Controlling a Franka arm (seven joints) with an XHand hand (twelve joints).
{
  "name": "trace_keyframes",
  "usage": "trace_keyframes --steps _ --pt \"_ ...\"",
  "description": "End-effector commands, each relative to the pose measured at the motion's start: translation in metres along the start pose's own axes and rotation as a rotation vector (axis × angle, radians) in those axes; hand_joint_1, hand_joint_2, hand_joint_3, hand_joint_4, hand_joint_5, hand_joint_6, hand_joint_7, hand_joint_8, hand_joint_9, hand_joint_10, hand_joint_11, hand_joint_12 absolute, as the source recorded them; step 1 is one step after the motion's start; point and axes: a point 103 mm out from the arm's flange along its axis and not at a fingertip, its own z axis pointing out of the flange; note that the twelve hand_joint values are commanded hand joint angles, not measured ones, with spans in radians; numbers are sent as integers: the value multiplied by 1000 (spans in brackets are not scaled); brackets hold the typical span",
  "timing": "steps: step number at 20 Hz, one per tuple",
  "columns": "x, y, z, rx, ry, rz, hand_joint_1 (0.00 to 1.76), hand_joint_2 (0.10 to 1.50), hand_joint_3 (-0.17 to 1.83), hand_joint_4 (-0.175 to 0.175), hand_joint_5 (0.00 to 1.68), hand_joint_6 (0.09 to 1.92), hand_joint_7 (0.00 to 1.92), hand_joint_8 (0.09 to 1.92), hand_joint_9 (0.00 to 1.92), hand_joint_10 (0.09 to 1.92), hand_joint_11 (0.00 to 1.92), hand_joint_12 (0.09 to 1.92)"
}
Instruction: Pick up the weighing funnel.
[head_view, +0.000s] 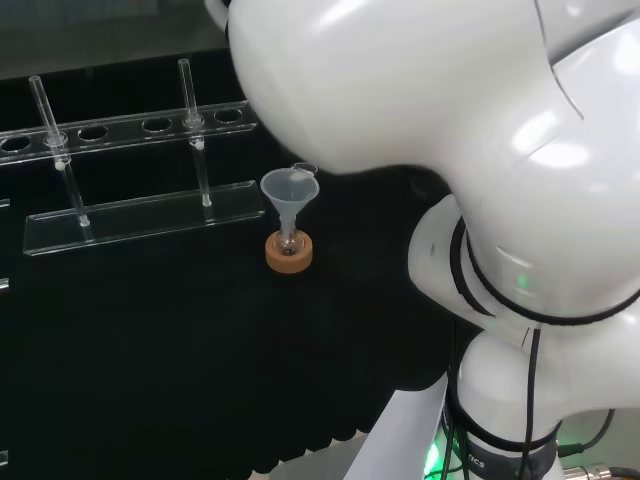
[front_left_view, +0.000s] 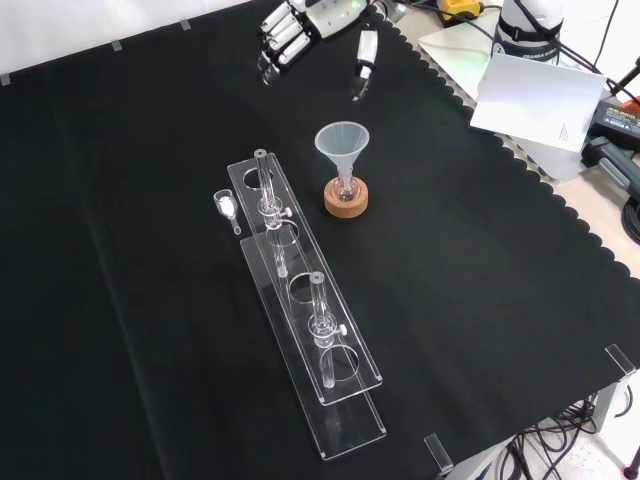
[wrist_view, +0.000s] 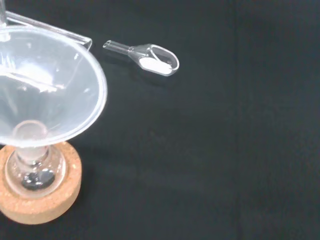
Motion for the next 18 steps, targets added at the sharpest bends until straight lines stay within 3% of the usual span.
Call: trace_keyframes --steps 1,11,18 --pt "-18 13 -7 -4 9 -10 527 713 188 -42 369 87 154 661 338 694 224 1408" --pt "-50 58 -12 15 27 11 593 728 199 -43 381 87 188 669 366 684 240 1398" --pt "-59 103 0 46 43 -8 732 722 251 -38 460 87 269 668 470 632 296 1355"
